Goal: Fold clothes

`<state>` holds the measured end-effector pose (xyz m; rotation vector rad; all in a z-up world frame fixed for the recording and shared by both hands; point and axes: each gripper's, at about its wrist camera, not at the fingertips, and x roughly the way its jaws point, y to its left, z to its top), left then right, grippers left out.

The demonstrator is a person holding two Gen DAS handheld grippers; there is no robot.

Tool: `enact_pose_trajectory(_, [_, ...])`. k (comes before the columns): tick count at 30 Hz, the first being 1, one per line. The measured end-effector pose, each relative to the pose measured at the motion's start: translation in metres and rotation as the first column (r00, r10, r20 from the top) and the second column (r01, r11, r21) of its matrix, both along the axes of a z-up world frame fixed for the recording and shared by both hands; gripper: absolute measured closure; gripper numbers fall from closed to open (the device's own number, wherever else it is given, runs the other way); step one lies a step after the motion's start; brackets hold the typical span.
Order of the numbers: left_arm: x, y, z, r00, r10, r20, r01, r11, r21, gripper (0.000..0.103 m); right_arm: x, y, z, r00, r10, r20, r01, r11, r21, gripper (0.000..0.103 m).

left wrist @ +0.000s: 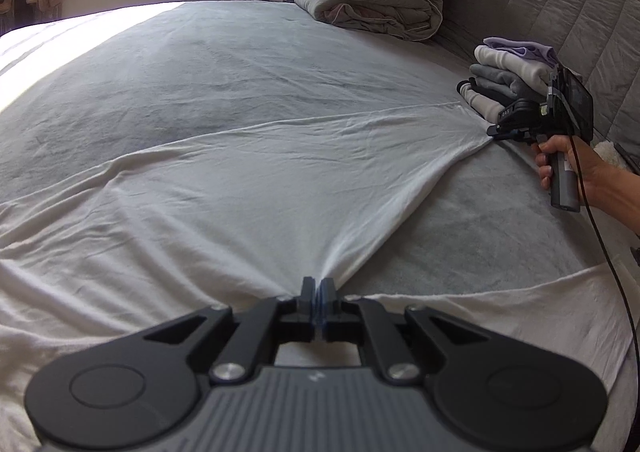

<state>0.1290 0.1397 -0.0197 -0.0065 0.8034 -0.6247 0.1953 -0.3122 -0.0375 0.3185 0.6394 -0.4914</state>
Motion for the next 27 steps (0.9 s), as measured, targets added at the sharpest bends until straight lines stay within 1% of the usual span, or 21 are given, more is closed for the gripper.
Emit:
enact_pose_trajectory(1, [0.001,0.006,0.003,1.0,0.012,-0.003,-0.012,0.999,-0.038,0.095,-0.001,0.002,0.002,1.0,0.01,-0.001,-0.01,1.0,-0.014,0.087])
enact_pose_trajectory(2, [0.001,0.014,0.006,0.999,0.037,-0.003,-0.037,0.996,-0.076,0.087,-0.001,0.005,0.004,1.0,0.02,0.002,-0.02,0.999,-0.028,0.083])
enact_pose_trajectory(3, [0.002,0.023,0.009,0.998,0.07,-0.002,-0.07,0.991,-0.112,0.082,-0.001,0.009,0.006,1.0,0.03,0.005,-0.029,0.999,-0.042,0.08])
enact_pose_trajectory(4, [0.003,0.032,0.012,0.995,0.103,-0.003,-0.103,0.984,-0.148,0.073,-0.003,0.013,0.009,0.999,0.042,0.015,-0.041,0.998,-0.056,0.069])
enact_pose_trajectory(5, [0.004,0.04,0.013,0.989,0.149,-0.006,-0.148,0.975,-0.166,0.071,-0.004,0.017,0.011,0.998,0.055,0.025,-0.053,0.996,-0.07,0.057])
enact_pose_trajectory(6, [0.006,0.048,0.013,0.979,0.204,-0.009,-0.203,0.965,-0.168,0.071,-0.005,0.021,0.014,0.997,0.07,0.034,-0.067,0.994,-0.084,0.056])
enact_pose_trajectory(8, [0.009,0.065,0.013,0.95,0.313,-0.017,-0.311,0.934,-0.173,0.07,-0.002,0.032,0.019,0.991,0.124,0.043,-0.119,0.988,-0.096,0.056])
enact_pose_trajectory(10, [0.012,0.082,0.01,0.91,0.412,-0.045,-0.413,0.894,-0.172,0.07,0.001,0.045,0.023,0.984,0.174,0.047,-0.169,0.981,-0.09,0.056])
enact_pose_trajectory(14, [0.012,0.108,0.005,0.839,0.539,-0.075,-0.543,0.825,-0.153,0.073,0.011,0.08,0.028,0.958,0.281,0.054,-0.278,0.959,-0.061,0.056])
enact_pose_trajectory(16, [0.01,0.117,0.004,0.808,0.586,-0.057,-0.588,0.798,-0.131,0.073,0.016,0.103,0.028,0.937,0.345,0.05,-0.342,0.938,-0.051,0.056])
enact_pose_trajectory(18, [0.006,0.126,0.006,0.766,0.642,-0.019,-0.641,0.762,-0.096,0.073,0.021,0.125,0.028,0.913,0.406,0.047,-0.404,0.914,-0.04,0.056])
enact_pose_trajectory(21, [0.0,0.139,0.009,0.696,0.717,0.043,-0.715,0.697,-0.05,0.073,0.026,0.161,0.026,0.871,0.49,0.036,-0.49,0.872,-0.02,0.056])
enact_pose_trajectory(22, [-0.001,0.144,0.01,0.68,0.732,0.053,-0.731,0.682,-0.034,0.073,0.029,0.173,0.026,0.855,0.517,0.033,-0.517,0.856,-0.013,0.056])
enact_pose_trajectory(24, [-0.003,0.154,0.01,0.661,0.748,0.059,-0.749,0.662,-0.002,0.072,0.032,0.197,0.025,0.823,0.568,0.027,-0.568,0.823,-0.006,0.056])
enact_pose_trajectory(26, [-0.002,0.166,0.007,0.65,0.76,0.004,-0.76,0.65,0.002,0.072,0.033,0.224,0.026,0.779,0.626,0.024,-0.627,0.779,-0.007,0.056])
enact_pose_trajectory(27, [-0.002,0.17,0.004,0.65,0.76,-0.024,-0.76,0.65,0.006,0.072,0.033,0.236,0.027,0.759,0.651,0.024,-0.651,0.759,-0.004,0.056])
